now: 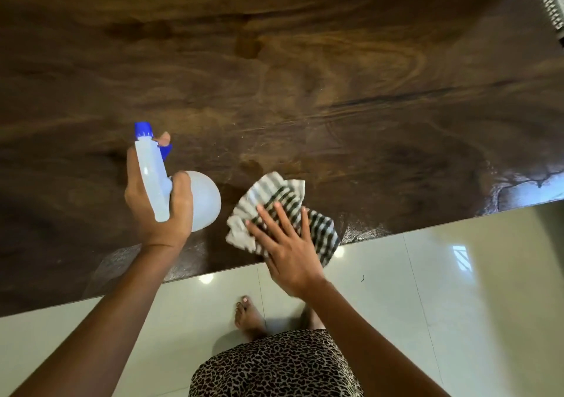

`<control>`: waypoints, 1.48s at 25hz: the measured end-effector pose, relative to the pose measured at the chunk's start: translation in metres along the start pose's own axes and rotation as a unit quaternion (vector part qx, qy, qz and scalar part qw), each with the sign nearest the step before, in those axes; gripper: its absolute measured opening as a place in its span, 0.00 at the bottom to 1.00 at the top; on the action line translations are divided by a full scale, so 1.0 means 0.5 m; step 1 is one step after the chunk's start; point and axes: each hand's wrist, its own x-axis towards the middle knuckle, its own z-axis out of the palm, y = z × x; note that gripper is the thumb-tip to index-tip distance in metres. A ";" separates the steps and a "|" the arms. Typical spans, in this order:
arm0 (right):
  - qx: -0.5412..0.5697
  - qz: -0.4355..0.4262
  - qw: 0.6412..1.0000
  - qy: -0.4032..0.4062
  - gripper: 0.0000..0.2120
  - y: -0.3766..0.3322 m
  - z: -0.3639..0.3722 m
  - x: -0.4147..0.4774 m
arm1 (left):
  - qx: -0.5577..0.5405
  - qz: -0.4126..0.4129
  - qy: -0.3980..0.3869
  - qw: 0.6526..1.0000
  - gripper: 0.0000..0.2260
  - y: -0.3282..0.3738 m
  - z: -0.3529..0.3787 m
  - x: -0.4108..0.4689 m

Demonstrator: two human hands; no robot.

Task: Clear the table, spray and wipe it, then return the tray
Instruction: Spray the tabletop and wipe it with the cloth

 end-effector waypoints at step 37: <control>-0.063 -0.064 0.994 -0.058 0.32 0.125 -0.053 0.090 | 0.020 0.006 -0.097 0.995 0.21 -0.039 -0.002 0.022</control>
